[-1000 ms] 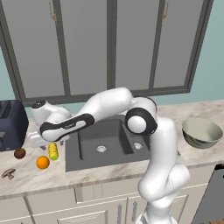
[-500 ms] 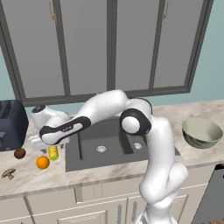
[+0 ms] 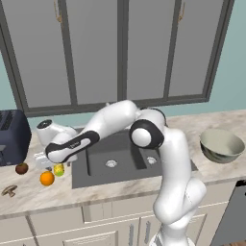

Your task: There is a mixed pile of frozen fruits and vegetables on the counter. Locate all the frozen vegetables and place the items in a bowl on the counter. Take all the frozen fruits and defrost them in a running sink.

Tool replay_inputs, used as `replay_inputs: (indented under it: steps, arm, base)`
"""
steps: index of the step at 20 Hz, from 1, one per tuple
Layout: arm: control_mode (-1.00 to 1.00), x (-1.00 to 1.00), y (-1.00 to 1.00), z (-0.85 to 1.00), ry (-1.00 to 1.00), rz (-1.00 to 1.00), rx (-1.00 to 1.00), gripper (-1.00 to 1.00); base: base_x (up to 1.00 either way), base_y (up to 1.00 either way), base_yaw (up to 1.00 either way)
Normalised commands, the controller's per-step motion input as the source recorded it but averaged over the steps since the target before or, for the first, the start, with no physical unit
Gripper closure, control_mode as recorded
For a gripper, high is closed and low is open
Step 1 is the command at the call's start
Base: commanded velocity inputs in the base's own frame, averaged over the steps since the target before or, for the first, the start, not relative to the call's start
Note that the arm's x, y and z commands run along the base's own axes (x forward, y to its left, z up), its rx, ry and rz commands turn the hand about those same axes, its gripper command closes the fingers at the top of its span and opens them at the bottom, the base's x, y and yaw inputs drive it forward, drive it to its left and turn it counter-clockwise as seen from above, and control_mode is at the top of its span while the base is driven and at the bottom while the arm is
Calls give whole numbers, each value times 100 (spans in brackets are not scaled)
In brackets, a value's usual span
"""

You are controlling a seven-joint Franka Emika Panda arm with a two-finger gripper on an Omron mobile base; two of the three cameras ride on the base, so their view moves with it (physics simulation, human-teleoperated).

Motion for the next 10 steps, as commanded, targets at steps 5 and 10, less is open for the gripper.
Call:
replay_inputs:
  steps: [5, 10]
  arm:
    - [-100, 1, -1, -21, -2, 0, 2, -100]
    - [-100, 0, 0, -9, -1, 0, 1, 100]
  base:
    - [0, 0, 0]
    - [0, 0, 0]
